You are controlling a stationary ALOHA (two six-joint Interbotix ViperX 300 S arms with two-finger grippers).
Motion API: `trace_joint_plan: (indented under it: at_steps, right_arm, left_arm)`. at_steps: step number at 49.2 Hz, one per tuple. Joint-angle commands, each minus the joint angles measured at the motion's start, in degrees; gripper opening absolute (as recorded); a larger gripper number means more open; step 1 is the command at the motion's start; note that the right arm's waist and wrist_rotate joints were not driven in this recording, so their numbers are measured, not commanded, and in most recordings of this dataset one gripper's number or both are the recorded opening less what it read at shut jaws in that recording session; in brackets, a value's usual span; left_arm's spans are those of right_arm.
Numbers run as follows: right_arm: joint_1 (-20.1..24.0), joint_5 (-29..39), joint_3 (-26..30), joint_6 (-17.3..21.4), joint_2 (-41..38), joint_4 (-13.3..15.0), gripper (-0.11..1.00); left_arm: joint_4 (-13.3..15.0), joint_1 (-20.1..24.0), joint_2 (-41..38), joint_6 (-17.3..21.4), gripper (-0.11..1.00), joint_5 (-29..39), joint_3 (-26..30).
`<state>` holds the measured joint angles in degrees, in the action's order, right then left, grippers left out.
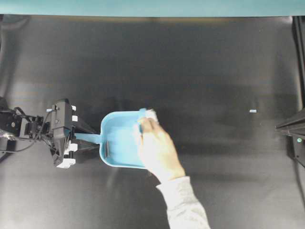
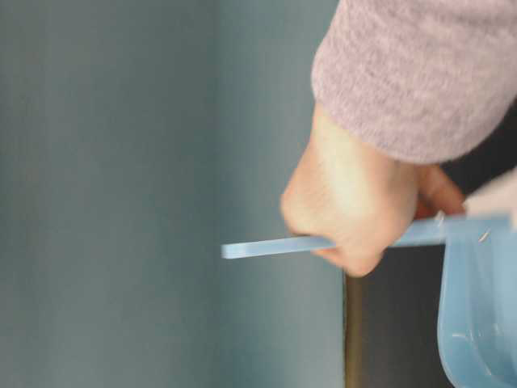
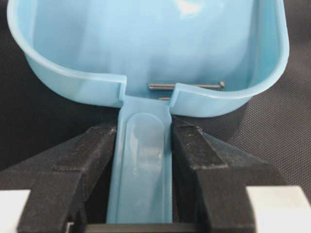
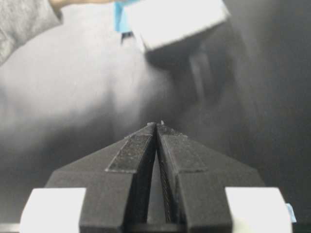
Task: Hold the dustpan with the left arm, while a human hand uses a hand brush to gather screws into the dustpan.
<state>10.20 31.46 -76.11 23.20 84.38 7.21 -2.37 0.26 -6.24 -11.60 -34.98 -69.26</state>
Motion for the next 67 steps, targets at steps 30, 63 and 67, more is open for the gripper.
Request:
trace_joint_plan:
  at_steps: [30, 63, 67]
  right_arm:
    - [0.0, -0.3, 0.4, -0.1, -0.1, 0.2, 0.06]
    - [0.0, -0.3, 0.4, -0.1, -0.2, 0.2, 0.06]
    - [0.0, -0.3, 0.4, -0.1, -0.2, 0.3, 0.06]
  left_arm:
    - [-0.3, 0.3, -4.0, -2.3, 0.30, 2.3, 0.8]
    - [-0.3, 0.4, 2.4, -2.9, 0.30, 16.3, 1.1]
    - [-0.3, 0.4, 4.8, -3.1, 0.30, 17.9, 0.7]
